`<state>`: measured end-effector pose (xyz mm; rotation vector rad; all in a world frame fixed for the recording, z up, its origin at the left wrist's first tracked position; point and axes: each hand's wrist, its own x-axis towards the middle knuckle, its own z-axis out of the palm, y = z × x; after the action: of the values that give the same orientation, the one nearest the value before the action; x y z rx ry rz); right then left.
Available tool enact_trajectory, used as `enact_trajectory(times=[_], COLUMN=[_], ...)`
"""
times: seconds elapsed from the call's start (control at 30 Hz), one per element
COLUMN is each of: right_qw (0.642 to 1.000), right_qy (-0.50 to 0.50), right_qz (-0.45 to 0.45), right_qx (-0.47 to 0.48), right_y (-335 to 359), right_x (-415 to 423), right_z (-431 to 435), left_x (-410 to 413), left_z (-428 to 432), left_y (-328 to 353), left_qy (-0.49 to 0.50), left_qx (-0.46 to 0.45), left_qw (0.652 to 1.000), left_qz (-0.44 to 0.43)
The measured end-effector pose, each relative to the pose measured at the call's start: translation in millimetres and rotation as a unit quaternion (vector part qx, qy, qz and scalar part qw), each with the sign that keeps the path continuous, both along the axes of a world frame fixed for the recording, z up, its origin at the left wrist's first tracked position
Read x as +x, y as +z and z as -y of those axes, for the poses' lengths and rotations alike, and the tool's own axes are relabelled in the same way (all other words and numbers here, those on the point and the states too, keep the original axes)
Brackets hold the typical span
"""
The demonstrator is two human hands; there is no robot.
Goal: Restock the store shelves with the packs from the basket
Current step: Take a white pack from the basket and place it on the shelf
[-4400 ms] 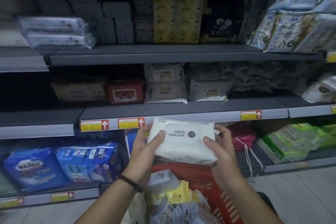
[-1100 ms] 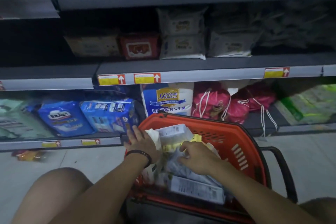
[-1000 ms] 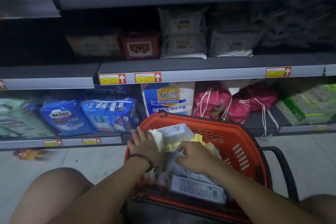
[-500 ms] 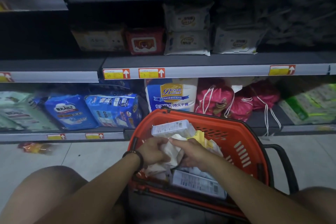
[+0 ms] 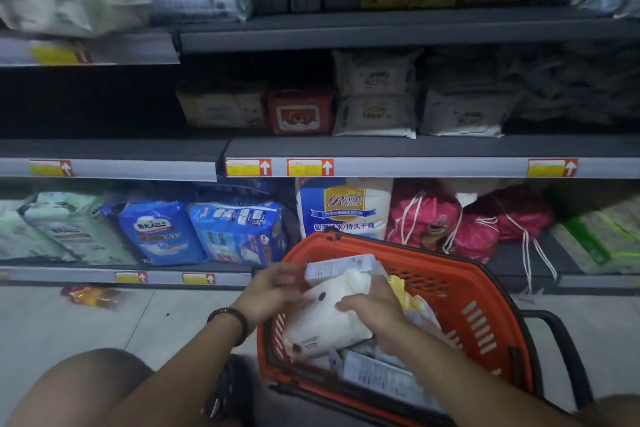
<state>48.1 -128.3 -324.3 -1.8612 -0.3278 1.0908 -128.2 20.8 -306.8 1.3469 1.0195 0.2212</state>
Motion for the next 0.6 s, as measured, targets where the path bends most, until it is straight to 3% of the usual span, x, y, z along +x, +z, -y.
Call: enact_trajectory(times=[0.13,0.27,0.33,0.43,0.6], right_qw=[0.993,0.975,0.967,0.96,0.95], right_qy=[-0.042,-0.065,-0.074,-0.088,-0.066], right_qz=[-0.01,-0.049,-0.059,-0.055,-0.048], right_qx=[0.113,0.208,0.236,0.26,0.302], right_y=[39,68,74,80,90], right_x=[17,31,35,38,38], right_z=[17,24,24,25,20], left_x=[-5,5,10,18,28], left_z=[-7,4,11,16,18], left_y=[22,39,47,58,81], left_qy=[0.05,0.015,-0.013,-0.01,0.047], left_qx=[0.062,-0.129,-0.158,-0.153,-0.071], left_qw=[0.997,0.986,0.979,0.971,0.971], left_qz=[0.023,0.103,0.132,0.183,0.224])
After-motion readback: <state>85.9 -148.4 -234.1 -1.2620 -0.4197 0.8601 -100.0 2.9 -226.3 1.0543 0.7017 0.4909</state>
